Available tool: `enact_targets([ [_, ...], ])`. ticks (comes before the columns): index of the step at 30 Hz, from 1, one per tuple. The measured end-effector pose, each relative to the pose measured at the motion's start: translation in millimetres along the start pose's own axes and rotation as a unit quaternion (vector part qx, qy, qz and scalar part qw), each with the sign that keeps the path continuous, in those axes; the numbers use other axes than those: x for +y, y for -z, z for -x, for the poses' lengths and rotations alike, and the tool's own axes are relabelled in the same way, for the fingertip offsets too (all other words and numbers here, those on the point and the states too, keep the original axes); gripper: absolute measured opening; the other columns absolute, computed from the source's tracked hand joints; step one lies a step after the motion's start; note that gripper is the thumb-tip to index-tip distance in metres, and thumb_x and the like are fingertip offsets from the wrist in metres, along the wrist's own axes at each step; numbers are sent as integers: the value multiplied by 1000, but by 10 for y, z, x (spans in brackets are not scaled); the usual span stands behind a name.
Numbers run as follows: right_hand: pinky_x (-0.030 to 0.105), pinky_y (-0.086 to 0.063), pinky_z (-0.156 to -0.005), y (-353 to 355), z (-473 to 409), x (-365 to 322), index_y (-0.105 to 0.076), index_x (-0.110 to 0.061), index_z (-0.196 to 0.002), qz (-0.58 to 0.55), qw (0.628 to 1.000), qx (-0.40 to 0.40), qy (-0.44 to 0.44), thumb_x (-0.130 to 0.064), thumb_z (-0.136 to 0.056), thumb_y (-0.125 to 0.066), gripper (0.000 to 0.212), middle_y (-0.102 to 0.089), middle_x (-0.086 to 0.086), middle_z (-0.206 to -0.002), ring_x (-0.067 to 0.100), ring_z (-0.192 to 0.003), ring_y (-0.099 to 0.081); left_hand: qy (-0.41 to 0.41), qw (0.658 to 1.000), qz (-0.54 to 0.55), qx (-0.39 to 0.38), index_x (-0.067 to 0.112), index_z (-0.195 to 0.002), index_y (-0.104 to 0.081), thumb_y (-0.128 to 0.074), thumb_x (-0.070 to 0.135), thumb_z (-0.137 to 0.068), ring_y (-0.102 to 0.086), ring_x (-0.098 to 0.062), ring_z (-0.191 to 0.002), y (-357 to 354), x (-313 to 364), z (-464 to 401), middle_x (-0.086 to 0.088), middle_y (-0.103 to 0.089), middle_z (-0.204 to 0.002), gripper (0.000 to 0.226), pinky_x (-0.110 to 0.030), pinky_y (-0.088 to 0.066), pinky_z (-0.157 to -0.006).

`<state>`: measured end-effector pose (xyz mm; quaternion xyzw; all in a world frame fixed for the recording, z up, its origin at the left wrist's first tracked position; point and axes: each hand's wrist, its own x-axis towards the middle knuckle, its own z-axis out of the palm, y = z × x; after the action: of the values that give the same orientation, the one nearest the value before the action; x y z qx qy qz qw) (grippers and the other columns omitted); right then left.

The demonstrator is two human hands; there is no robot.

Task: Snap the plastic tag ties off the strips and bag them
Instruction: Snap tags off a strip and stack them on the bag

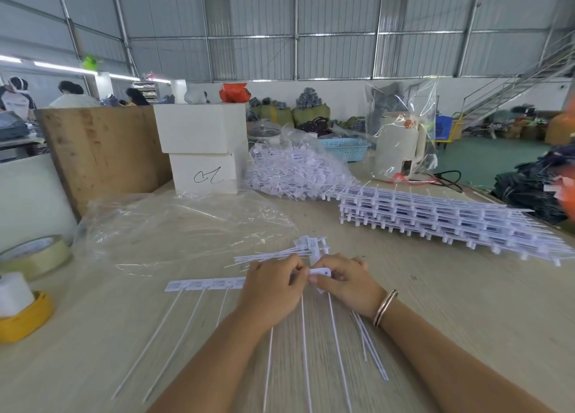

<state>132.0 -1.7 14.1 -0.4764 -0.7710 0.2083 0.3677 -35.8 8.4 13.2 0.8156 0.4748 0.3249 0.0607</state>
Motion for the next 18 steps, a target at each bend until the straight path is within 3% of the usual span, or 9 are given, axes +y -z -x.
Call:
enact_targets([
  [3, 27, -28, -81, -7, 6, 21, -69, -12, -80, 2, 1000, 6, -9, -22, -88, -61, 15, -56, -9, -68, -7, -68, -49, 34, 995, 89, -25, 30, -76, -53, -52, 28, -94, -48, 1, -60, 7, 10, -12, 13, -54, -62, 17, -21, -33, -61],
  [7, 23, -21, -78, -26, 18, 14, -68, -14, -86, 41, 999, 8, -6, -26, -90, -60, 16, -59, -1, -77, -5, -74, -48, 95, 971, 214, -38, 23, -78, -60, -55, 20, -93, -54, 3, -58, 12, -26, 2, 10, -61, -63, 16, -9, -36, -55],
  [10, 31, -21, -87, -32, 16, 3, -68, -17, -88, 81, 997, 9, -13, -28, -89, -60, 14, -64, 1, -86, 7, -87, -52, 96, 966, 235, -41, 22, -79, -60, -58, 20, -91, -58, -6, -66, -23, -50, 12, 7, -63, -69, 12, -17, -42, -66],
  [14, 35, -22, -92, -27, 12, -27, -63, -26, -80, 90, 996, -4, -22, -30, -89, -60, 10, -57, -8, -80, 7, -88, -51, 84, 963, 251, -47, 28, -76, -58, -60, 21, -90, -60, -7, -69, -40, -58, 11, 6, -65, -74, 16, -25, -46, -72],
  [18, 38, -24, -92, -20, 17, -44, -66, -27, -83, 74, 997, 17, 3, -33, -89, -61, 10, -62, -6, -80, 5, -85, -53, 97, 950, 294, -49, 26, -78, -57, -54, 21, -94, -55, -2, -63, -27, -62, -2, 9, -62, -68, 17, -16, -41, -64],
])
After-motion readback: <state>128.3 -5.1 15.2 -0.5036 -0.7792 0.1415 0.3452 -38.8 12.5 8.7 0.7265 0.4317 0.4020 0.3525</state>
